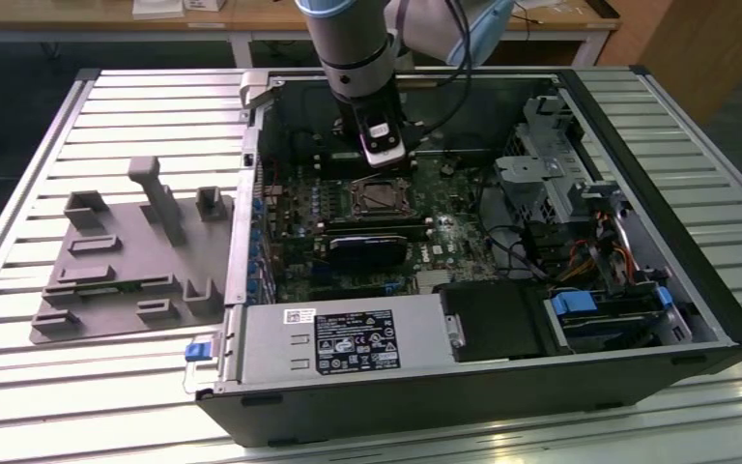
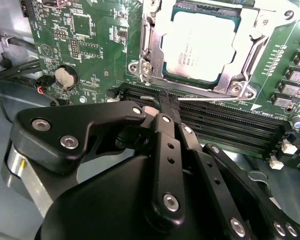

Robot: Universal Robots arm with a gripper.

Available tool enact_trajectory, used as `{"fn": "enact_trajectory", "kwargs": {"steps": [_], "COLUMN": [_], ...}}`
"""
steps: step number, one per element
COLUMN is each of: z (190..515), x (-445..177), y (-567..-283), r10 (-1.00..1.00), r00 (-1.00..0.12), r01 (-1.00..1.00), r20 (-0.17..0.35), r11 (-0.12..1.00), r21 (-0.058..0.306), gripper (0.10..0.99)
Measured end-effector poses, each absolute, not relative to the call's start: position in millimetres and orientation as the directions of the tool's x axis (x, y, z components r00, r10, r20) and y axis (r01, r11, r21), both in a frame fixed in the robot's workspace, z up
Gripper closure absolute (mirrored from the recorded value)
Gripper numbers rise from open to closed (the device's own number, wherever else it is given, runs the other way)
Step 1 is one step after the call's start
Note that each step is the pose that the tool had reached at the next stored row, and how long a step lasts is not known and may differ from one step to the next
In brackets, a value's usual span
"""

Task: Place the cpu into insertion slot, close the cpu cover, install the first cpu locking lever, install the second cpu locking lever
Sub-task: 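Install the first cpu locking lever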

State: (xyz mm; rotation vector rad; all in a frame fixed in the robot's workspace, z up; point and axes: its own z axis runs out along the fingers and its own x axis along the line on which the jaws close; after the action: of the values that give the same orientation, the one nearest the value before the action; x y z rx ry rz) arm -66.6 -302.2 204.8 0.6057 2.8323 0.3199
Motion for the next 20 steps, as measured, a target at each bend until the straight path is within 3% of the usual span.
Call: {"fn": "enact_trajectory", "kwargs": {"steps": [20], "z": [197.7], "x": [-66.6], "y": [-301.9], "r10": [0.419], "r00": [-0.891], "r01": [0.37], "r20": [-0.175], "r11": [0.893], "r21": [0.258], "gripper": [0.984]}}
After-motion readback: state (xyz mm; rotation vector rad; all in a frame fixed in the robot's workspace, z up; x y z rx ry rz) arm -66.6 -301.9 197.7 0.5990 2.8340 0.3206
